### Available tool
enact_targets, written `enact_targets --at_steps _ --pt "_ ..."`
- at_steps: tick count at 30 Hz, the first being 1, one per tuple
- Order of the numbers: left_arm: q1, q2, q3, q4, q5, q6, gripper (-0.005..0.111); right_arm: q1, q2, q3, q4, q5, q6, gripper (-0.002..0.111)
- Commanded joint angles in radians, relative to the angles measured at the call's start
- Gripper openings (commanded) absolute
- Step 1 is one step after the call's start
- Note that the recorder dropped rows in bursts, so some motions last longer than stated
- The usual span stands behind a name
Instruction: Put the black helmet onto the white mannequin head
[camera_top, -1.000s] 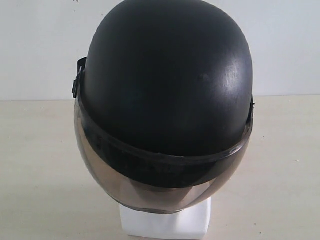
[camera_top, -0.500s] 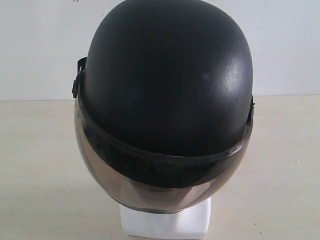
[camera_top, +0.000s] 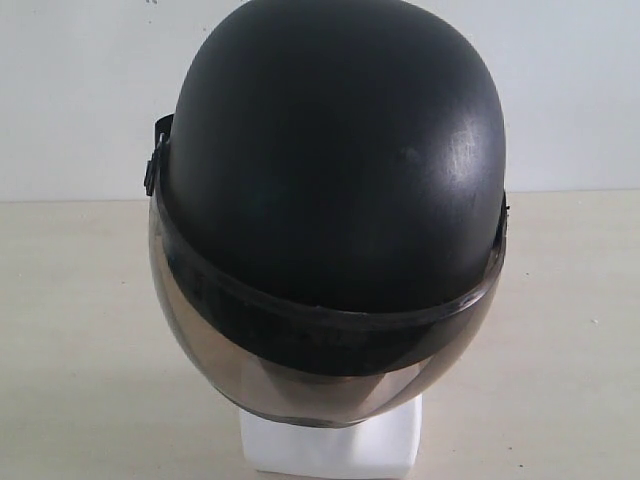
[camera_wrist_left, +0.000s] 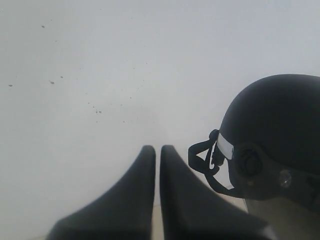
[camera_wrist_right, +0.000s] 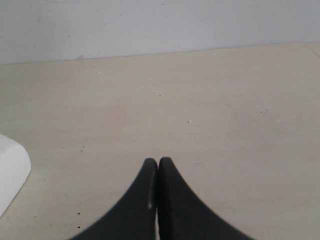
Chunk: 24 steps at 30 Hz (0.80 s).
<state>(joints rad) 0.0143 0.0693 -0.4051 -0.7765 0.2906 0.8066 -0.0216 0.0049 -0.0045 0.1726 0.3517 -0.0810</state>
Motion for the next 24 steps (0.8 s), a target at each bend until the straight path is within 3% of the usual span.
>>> enact_targets --at_steps 1,6,8,10,12,14,17,19,24 --pt "0.004 -0.004 0.005 0.004 -0.003 -0.007 0.004 -0.004 -0.005 0.004 -0.002 -0.008 -0.003 0.0" --pt "0.004 -0.004 0.004 -0.015 -0.028 -0.027 0.004 -0.004 -0.005 0.004 -0.002 -0.008 -0.003 0.0" --pt "0.004 -0.004 0.004 -0.087 -0.048 -0.17 0.004 -0.004 -0.005 0.004 -0.002 -0.008 -0.003 0.0" --pt "0.004 -0.004 0.004 -0.071 -0.06 -0.418 0.004 -0.004 -0.005 0.004 -0.002 -0.008 -0.003 0.0" --pt "0.004 -0.004 0.011 0.117 -0.042 -0.629 0.004 -0.004 -0.005 0.004 -0.002 -0.008 -0.003 0.0" --pt "0.004 -0.006 0.038 0.418 -0.004 -0.858 0.004 -0.004 -0.005 0.004 -0.002 -0.008 -0.003 0.0" --pt "0.004 -0.038 0.135 0.742 0.001 -1.162 0.004 -0.004 -0.005 0.004 -0.002 -0.008 -0.003 0.0" --pt "0.004 -0.068 0.215 0.825 -0.025 -1.169 0.004 -0.004 -0.005 0.004 -0.002 -0.008 -0.003 0.0" --pt "0.004 -0.069 0.405 0.802 -0.098 -0.909 0.004 -0.004 -0.005 0.004 -0.002 -0.008 -0.003 0.0"
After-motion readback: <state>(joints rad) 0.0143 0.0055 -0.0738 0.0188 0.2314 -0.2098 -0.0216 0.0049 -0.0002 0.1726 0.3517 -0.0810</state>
